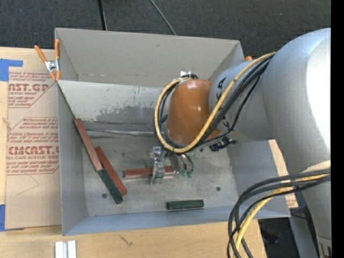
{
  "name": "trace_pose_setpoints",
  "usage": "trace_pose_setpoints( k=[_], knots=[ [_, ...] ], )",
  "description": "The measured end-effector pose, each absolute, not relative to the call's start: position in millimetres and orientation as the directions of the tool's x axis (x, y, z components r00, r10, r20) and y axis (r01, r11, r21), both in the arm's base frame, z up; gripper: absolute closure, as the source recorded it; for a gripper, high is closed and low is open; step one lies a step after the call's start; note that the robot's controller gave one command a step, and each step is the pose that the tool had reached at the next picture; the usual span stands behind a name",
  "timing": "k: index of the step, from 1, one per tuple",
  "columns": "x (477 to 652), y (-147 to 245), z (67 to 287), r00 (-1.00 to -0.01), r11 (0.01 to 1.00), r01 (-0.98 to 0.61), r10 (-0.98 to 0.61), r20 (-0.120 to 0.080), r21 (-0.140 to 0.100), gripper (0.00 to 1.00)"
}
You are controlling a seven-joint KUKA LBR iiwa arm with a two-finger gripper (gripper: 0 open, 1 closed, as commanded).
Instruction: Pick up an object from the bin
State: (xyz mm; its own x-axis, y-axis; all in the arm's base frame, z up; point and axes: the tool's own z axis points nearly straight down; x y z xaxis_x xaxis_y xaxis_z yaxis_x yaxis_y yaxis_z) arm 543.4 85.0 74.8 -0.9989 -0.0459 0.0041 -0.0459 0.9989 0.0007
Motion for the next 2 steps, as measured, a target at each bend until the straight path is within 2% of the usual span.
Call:
trace_pose_setpoints(
  k=[1, 2],
  knots=[
    [541.1, 84.8, 94.9, -0.999, 0.999, -0.046, -0.046, 0.012, 0.000, 1.00],
    [543.2, 85.2, 118.9, -0.999, 0.999, -0.046, -0.046, 0.004, 0.000, 1.00]
  ],
)
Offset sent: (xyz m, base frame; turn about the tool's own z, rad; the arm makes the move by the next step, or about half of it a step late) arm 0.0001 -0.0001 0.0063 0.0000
